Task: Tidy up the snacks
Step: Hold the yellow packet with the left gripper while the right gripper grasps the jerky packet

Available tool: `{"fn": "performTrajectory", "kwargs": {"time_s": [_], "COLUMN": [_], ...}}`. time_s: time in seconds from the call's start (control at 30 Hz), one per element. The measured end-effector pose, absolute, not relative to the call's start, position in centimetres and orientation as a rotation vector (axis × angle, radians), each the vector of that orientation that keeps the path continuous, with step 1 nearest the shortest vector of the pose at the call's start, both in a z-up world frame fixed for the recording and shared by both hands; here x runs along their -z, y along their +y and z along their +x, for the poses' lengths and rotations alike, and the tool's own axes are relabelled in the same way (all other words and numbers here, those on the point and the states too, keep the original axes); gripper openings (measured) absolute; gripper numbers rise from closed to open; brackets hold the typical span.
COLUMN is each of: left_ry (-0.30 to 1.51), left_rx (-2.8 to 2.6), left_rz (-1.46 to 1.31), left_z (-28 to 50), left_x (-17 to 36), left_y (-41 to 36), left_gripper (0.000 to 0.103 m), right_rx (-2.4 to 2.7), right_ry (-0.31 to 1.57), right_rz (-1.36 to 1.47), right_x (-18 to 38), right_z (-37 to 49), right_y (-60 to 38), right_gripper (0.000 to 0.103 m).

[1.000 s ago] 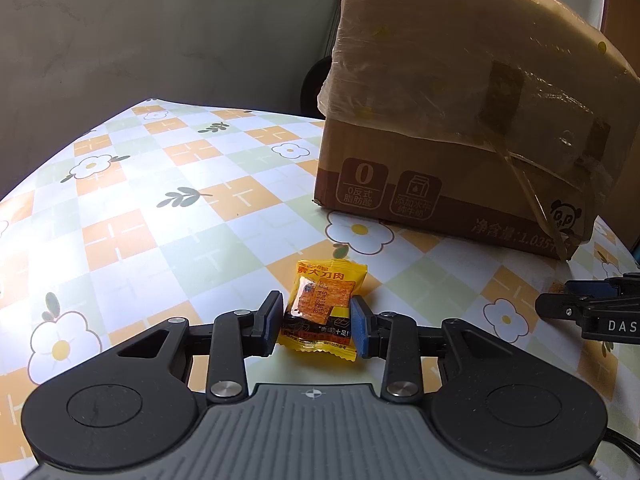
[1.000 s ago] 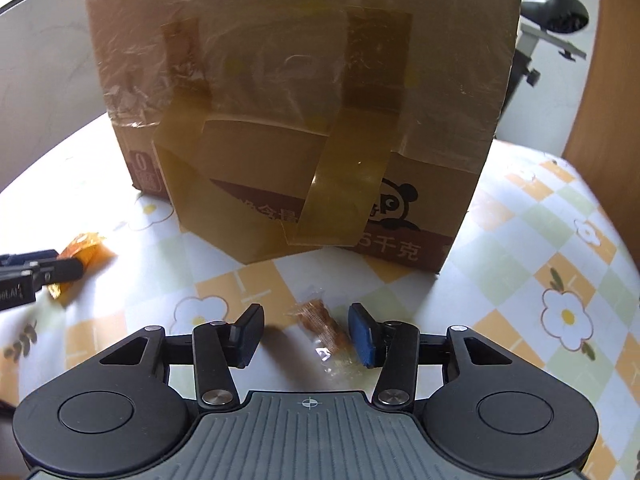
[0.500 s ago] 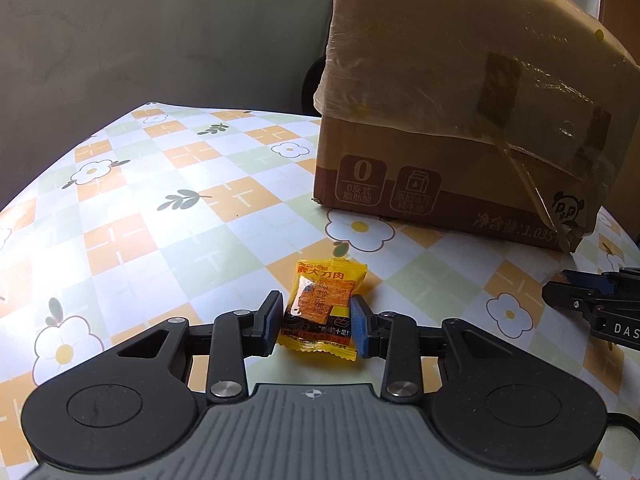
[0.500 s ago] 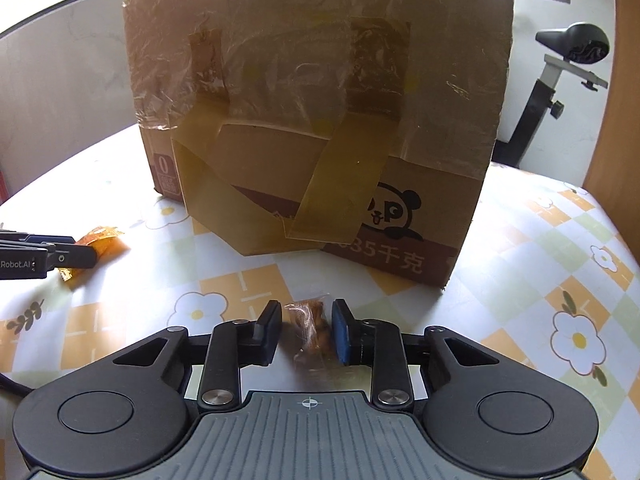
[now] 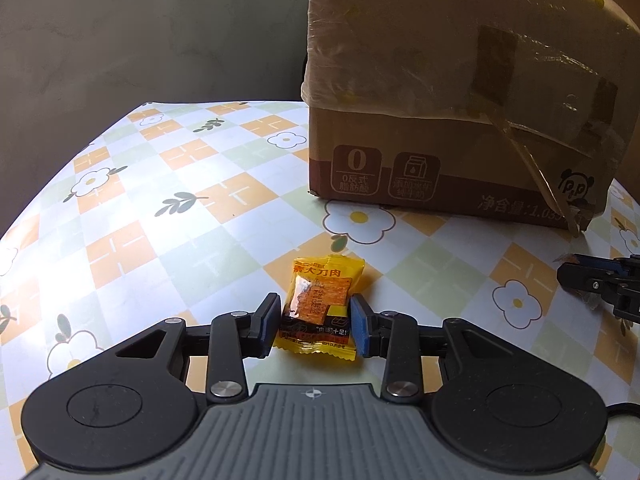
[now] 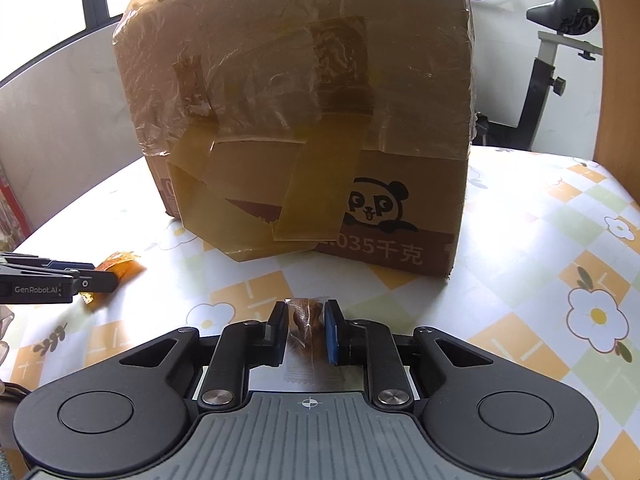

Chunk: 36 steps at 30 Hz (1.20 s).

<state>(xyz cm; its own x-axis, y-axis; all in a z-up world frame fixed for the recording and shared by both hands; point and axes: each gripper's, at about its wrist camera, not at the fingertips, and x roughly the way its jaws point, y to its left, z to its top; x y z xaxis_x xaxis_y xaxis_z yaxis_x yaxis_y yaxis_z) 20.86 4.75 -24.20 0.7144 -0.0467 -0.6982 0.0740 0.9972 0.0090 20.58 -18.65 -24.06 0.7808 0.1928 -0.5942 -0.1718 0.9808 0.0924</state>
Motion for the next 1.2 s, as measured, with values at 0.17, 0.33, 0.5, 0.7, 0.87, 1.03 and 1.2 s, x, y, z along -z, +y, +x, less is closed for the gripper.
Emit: {"fn": "performTrajectory", "kwargs": {"time_s": [0.17, 0.33, 0.5, 0.7, 0.87, 1.03, 1.2], "left_ry": [0.794, 0.800, 0.802, 0.820, 0.819, 0.753, 0.627], "left_rx": [0.066, 0.047, 0.029, 0.047, 0.050, 0.072, 0.119], "left_rz": [0.054, 0.058, 0.051, 0.035, 0.008, -0.022, -0.028], "left_z": [21.7, 21.9, 21.3, 20.8, 20.4, 19.5, 18.2], "left_x": [24.1, 24.1, 24.0, 23.7, 23.2, 20.8, 16.5], "left_y": [4.5, 4.1, 3.8, 4.3, 4.9, 5.5, 5.6], "left_gripper": [0.040, 0.038, 0.037, 0.036, 0.036, 0.036, 0.036], "right_rx": [-0.202, -0.203, -0.206, -0.205, -0.201, -0.153, -0.138], "right_ry": [0.645, 0.642, 0.643, 0.644, 0.644, 0.603, 0.501], "right_rz": [0.058, 0.070, 0.080, 0.075, 0.104, 0.175, 0.165], "right_x": [24.0, 24.0, 23.9, 23.8, 23.7, 22.3, 18.4], "right_z": [20.4, 20.2, 20.2, 20.2, 20.2, 18.8, 16.8], "right_y": [-19.1, -19.4, -19.6, -19.5, -19.9, -21.7, -23.4], "right_gripper": [0.017, 0.017, 0.017, 0.017, 0.017, 0.017, 0.017]}}
